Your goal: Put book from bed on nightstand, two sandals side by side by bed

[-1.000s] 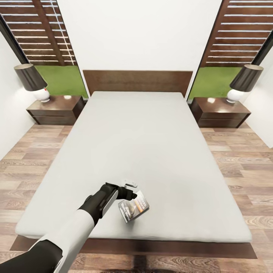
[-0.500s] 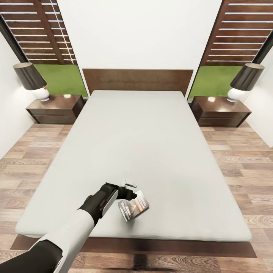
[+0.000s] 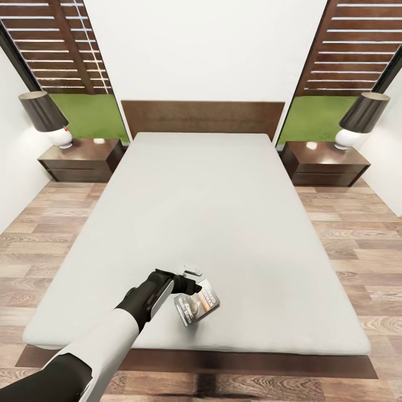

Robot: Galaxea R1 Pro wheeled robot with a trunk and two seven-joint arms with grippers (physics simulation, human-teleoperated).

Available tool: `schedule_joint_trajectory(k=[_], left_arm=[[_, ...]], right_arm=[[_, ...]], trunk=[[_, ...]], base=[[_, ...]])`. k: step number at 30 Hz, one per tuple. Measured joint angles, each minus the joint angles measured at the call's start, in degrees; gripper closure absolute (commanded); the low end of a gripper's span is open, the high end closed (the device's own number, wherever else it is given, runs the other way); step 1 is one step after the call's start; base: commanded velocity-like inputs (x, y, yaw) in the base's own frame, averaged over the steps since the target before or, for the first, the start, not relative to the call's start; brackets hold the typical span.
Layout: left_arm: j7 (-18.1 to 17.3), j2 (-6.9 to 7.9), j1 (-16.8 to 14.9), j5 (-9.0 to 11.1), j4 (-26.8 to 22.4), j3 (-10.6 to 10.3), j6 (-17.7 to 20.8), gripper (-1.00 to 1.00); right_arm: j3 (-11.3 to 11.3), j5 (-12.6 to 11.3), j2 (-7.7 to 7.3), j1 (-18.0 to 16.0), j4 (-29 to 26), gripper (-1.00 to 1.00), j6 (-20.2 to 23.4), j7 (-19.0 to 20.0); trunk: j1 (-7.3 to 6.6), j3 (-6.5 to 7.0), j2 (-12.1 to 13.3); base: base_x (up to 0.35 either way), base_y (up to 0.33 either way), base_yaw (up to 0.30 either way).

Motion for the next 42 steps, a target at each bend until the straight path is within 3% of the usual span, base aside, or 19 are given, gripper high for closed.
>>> schedule_joint_trajectory(k=[42], left_arm=[[0.0, 0.00, 0.0, 0.0, 0.0, 0.0, 0.0, -1.00]], right_arm=[[-0.1, -0.1, 0.00, 0.0, 0.0, -1.00, -0.1, -0.1]], trunk=[[0.00, -0.23, 0.0]], base=[[0.000, -0.019, 0.036]])
